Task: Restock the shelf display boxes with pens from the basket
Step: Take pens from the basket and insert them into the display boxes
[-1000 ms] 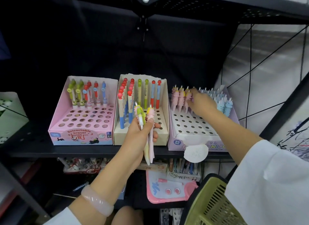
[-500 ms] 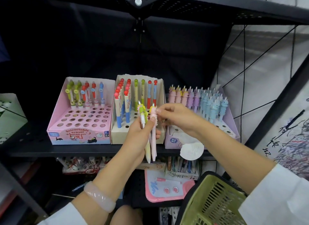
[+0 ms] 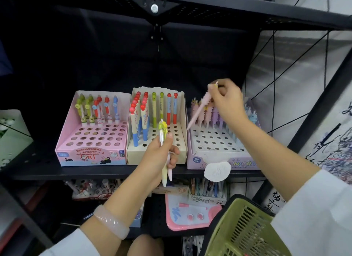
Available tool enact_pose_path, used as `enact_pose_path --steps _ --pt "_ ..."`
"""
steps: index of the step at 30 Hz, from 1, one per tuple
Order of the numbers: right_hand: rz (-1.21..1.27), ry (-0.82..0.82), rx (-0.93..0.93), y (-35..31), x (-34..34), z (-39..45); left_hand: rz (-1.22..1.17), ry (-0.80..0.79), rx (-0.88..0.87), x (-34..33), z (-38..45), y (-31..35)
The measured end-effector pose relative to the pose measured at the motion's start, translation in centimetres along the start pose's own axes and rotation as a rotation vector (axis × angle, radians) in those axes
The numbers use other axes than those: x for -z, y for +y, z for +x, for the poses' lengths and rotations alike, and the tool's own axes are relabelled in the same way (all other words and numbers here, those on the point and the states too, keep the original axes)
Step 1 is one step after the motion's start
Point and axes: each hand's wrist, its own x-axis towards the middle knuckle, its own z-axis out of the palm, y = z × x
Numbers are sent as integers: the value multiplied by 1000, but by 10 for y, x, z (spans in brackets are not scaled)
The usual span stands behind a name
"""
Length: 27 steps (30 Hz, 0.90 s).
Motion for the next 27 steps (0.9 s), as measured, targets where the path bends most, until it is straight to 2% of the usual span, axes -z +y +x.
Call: enact_pose_path --steps 2,5,27 --pt "-182 58 45 9 1 11 -6 -23 19 2 0 -1" --pt "-292 34 21 26 -6 12 -54 -17 39 4 1 -2" --pt "-501 24 82 38 -32 21 -37 27 -8 19 2 -2"
